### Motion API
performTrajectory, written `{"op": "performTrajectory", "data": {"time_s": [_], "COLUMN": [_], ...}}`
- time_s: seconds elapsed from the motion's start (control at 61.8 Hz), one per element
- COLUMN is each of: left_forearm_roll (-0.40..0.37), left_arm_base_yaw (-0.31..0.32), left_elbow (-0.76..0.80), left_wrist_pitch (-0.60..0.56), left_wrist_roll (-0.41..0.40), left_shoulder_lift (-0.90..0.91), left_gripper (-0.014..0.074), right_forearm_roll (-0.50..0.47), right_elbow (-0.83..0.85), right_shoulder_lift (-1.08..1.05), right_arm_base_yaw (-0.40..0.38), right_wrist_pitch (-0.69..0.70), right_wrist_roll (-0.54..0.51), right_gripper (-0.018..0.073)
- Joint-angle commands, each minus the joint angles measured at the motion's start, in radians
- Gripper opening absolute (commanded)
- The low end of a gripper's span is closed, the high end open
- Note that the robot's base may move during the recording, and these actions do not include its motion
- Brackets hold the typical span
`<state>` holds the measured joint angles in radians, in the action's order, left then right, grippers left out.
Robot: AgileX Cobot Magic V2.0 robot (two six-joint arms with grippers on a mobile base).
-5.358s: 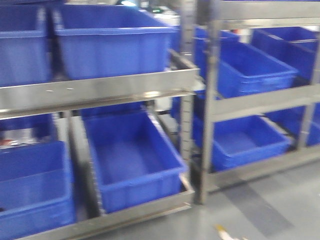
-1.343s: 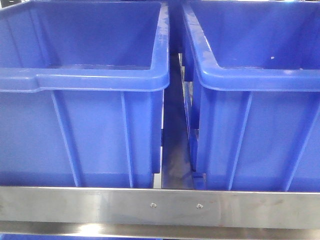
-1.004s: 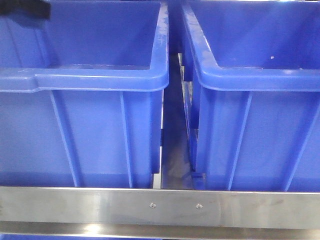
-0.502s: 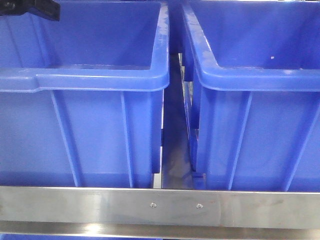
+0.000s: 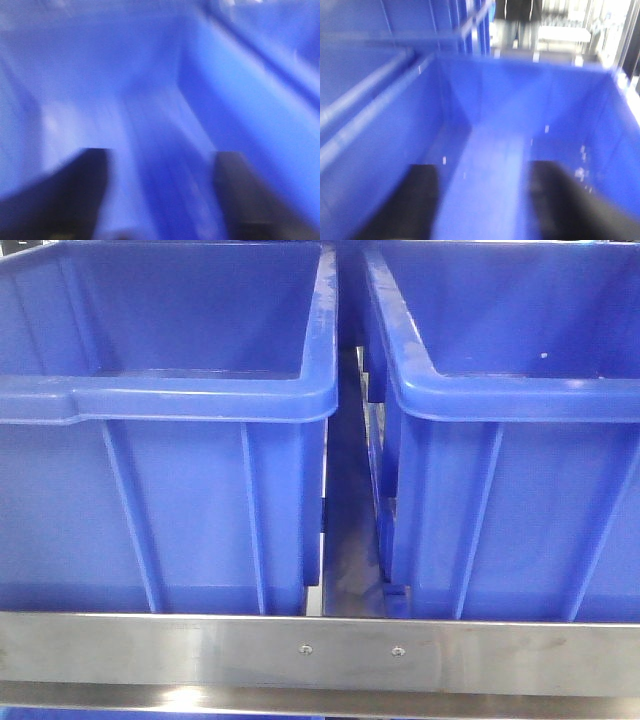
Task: Sort and place red and blue blocks on shelf
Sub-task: 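Lower the blue cube into a blue bin and open the left gripper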
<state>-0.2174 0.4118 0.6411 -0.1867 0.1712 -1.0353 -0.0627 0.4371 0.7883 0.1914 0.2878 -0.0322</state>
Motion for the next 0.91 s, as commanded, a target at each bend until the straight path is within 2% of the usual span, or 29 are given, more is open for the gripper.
{"op": "performTrajectory", "data": {"time_s": [0.0,0.032,0.065,0.129,0.275,0.372,0.453,0.534,0.631,0.793,0.89], "left_forearm_roll": [-0.007,-0.007,-0.007,-0.007,-0.007,-0.007,-0.010,-0.066,-0.097,-0.098,-0.098], "left_arm_base_yaw": [-0.026,-0.038,-0.051,-0.078,-0.145,-0.199,-0.243,-0.285,-0.304,-0.304,-0.304], "left_elbow": [0.035,0.035,0.035,0.035,0.033,0.008,-0.027,-0.076,-0.137,-0.210,-0.253], "left_wrist_pitch": [-0.089,-0.083,-0.075,-0.043,0.071,0.071,0.065,0.065,0.065,0.065,0.068], "left_wrist_roll": [-0.003,-0.003,-0.003,-0.003,-0.003,-0.003,-0.003,-0.003,-0.003,-0.003,-0.003], "left_shoulder_lift": [0.064,0.083,0.103,0.136,0.216,0.287,0.342,0.406,0.481,0.599,0.659], "left_gripper": [0.0166,0.0115,0.0123,0.0127,0.0123,0.0123,0.0123,0.0123,0.0123,0.0123,0.0123], "right_forearm_roll": [-0.010,-0.011,-0.011,-0.019,-0.085,-0.147,-0.154,-0.149,-0.148,-0.115,-0.115], "right_elbow": [0.040,0.040,0.040,0.040,0.040,0.037,0.026,-0.001,-0.040,-0.080,-0.089], "right_shoulder_lift": [-0.027,-0.032,-0.035,-0.039,-0.072,-0.119,-0.165,-0.227,-0.294,-0.444,-0.525], "right_arm_base_yaw": [-0.002,-0.002,-0.004,-0.007,-0.035,-0.080,-0.129,-0.168,-0.184,-0.183,-0.183], "right_wrist_pitch": [0.096,0.097,0.097,0.097,0.067,0.039,0.013,-0.026,-0.072,-0.145,-0.233], "right_wrist_roll": [-0.005,-0.005,-0.005,-0.005,-0.005,-0.005,-0.005,-0.005,-0.005,-0.005,-0.005], "right_gripper": [0.0154,0.0076,0.0036,0.0072,0.0049,0.0049,0.0049,0.0049,0.0049,0.0049,0.0049]}}
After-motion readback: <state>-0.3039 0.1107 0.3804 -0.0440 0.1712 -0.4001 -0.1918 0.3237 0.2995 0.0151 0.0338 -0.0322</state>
